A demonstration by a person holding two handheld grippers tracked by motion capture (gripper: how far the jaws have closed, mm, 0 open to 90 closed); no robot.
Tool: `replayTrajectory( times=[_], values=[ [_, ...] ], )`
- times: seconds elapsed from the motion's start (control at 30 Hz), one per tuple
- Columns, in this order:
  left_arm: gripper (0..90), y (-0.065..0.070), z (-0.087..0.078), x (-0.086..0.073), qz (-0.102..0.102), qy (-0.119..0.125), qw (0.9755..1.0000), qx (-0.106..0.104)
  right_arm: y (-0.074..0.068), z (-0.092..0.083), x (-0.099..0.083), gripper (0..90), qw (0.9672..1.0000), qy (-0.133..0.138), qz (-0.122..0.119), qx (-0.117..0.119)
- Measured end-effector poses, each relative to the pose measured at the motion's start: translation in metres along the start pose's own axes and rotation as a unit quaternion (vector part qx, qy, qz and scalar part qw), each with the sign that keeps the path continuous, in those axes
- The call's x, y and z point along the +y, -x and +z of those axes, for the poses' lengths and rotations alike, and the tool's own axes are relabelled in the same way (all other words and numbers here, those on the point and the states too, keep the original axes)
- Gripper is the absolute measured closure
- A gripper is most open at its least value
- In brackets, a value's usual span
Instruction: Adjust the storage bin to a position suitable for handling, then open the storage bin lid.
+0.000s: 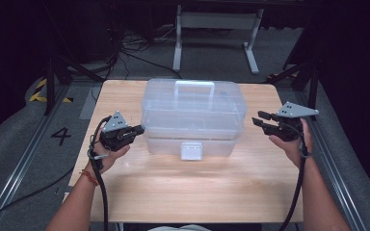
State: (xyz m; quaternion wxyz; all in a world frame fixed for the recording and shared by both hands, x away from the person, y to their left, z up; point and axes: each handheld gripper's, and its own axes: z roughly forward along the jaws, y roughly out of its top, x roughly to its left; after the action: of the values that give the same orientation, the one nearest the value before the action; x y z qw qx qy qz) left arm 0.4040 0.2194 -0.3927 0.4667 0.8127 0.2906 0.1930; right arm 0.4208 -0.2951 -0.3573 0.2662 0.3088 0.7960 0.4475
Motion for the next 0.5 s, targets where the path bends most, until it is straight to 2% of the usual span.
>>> replayTrajectory(
  times=[0.1, 0.33, 0.5],
  values=[
    [86.2, 0.000, 0.000, 0.001, 0.001, 0.001, 1.0000, 0.002, -0.005, 0.005, -0.005, 62.6, 0.9999, -0.010, -0.011, 0.006],
    [85.5, 0.000, -0.002, 0.005, -0.002, 0.011, 0.9999, 0.003, -0.014, 0.016, -0.017, 56.5, 0.9991, -0.028, -0.019, 0.025],
    [85.9, -0.002, -0.002, 0.005, -0.001, 0.012, 0.9999, 0.001, -0.019, 0.020, -0.015, 55.9, 0.9992, -0.009, -0.029, 0.025]
  ],
)
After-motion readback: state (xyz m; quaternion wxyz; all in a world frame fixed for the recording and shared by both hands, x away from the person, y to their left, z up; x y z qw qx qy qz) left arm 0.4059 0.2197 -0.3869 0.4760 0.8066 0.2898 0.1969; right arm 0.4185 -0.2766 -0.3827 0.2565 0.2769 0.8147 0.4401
